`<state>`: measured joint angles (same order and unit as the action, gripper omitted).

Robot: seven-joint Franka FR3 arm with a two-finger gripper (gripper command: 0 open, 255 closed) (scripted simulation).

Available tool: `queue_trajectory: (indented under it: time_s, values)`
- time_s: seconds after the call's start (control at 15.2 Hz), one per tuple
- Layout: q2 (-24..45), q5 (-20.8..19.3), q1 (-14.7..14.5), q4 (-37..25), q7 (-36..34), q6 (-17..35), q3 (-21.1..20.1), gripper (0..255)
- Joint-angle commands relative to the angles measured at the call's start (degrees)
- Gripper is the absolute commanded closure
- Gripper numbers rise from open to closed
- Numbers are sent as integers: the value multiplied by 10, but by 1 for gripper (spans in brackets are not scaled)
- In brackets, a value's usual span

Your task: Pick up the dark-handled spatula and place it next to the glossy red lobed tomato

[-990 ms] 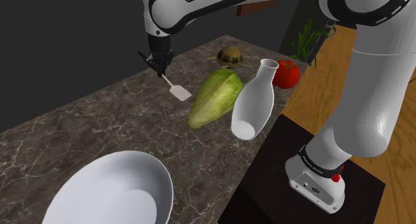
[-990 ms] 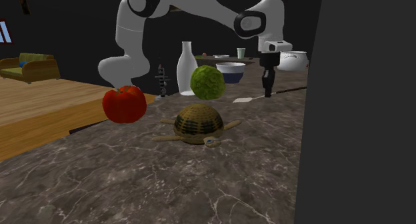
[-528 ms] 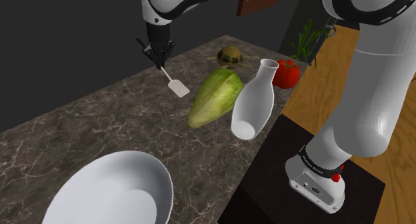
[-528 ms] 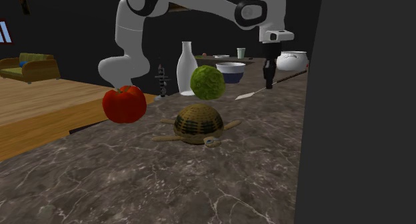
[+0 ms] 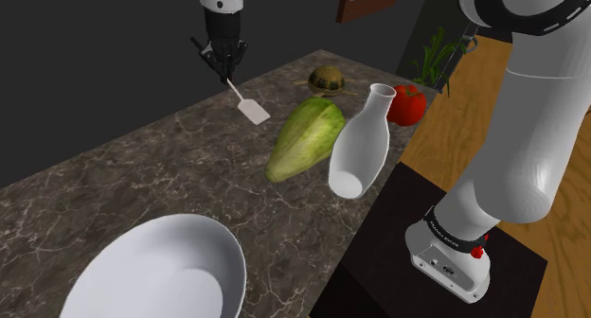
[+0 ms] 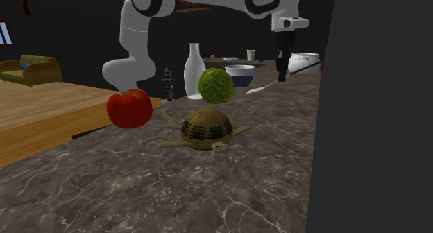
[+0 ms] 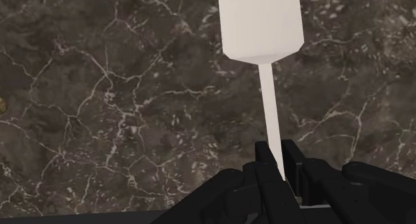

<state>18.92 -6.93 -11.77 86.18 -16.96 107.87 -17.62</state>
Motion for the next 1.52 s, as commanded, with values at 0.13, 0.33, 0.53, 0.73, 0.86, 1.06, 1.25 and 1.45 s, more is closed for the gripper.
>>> queue_trajectory:
  time_s: [0.13, 0.33, 0.53, 0.73, 0.86, 1.06, 1.25, 1.45]
  values:
    - [-4, 2, -1, -25, 1, -29, -1, 255]
    - [-3, 2, -3, -49, 2, -52, -2, 255]
    - [0, 1, -5, -76, 3, -77, -2, 255]
    - [4, 0, -7, -105, 3, -102, -2, 255]
    - [-18, 8, 4, -78, 14, -96, -1, 255]
    - [-81, 30, 35, 6, 48, -70, 7, 255]
    - [-137, 50, 60, 77, 86, -52, 20, 255]
    - [-188, 66, 81, 138, 125, -40, 36, 255]
